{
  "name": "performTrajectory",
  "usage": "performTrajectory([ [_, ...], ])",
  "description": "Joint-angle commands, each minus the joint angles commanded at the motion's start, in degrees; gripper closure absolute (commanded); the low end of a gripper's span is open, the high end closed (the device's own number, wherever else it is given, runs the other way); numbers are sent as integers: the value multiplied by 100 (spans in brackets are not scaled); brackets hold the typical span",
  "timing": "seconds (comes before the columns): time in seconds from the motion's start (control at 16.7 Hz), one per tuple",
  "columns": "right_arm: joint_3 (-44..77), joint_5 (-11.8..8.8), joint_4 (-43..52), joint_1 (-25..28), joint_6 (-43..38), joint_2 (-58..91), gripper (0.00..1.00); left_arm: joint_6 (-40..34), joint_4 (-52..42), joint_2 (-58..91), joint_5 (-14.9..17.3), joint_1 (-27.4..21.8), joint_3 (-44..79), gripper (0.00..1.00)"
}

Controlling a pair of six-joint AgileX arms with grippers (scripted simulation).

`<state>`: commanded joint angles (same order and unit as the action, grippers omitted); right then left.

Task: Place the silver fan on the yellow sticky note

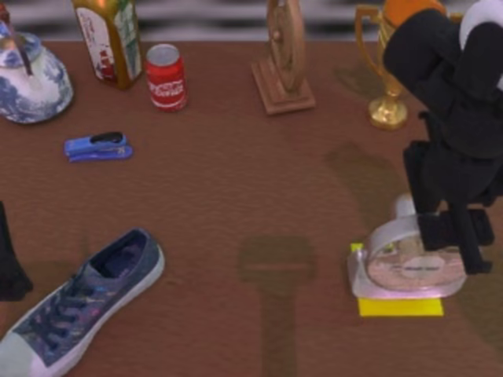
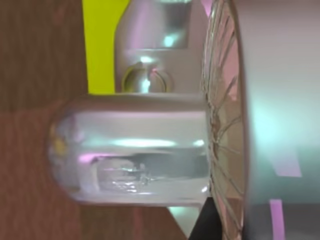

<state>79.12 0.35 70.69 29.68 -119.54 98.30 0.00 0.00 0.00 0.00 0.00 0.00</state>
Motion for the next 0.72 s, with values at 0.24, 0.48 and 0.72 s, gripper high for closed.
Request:
performTrajectory([
  [0.24,0,0,0,0,0,0,17,0,0,0,0,0,0,0],
  [0.48,0,0,0,0,0,0,0,0,0,0,0,0,0,0],
  [0.72,0,0,0,0,0,0,0,0,0,0,0,0,0,0],
])
